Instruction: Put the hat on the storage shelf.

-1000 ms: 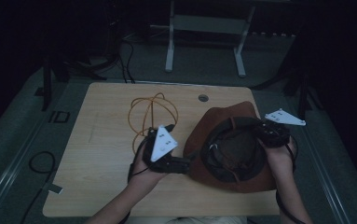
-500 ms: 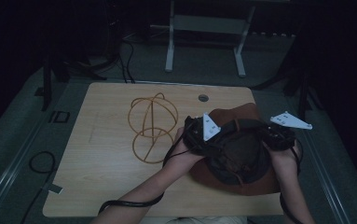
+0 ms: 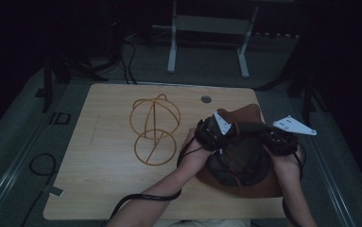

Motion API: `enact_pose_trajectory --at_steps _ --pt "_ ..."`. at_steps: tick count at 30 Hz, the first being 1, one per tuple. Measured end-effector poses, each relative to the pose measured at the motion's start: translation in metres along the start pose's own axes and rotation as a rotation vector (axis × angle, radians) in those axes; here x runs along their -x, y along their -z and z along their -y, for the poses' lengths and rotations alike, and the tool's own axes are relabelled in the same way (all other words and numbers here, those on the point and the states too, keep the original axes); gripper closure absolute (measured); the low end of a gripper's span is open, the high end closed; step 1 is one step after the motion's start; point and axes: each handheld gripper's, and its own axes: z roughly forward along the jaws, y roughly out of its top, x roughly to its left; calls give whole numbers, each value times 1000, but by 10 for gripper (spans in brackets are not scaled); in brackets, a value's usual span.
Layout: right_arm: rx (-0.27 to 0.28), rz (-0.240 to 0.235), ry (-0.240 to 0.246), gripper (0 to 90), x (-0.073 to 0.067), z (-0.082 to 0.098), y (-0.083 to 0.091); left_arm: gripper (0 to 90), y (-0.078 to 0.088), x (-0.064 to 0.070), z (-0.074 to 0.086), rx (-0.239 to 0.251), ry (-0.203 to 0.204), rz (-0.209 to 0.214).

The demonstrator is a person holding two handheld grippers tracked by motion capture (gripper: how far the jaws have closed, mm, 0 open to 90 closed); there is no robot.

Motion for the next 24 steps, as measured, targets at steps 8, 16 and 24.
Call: enact_pose_trajectory --at_steps 8,16,24 --pt "-1 -19 -14 790 -9 9 2 866 5 -11 -6 65 11 -27" --pt "12 -106 -10 558 -14 13 20 870 21 -20 -9 137 6 -52" --pt "65 -210 -52 487 -13 14 53 870 31 -22 -7 231 -28 -54"
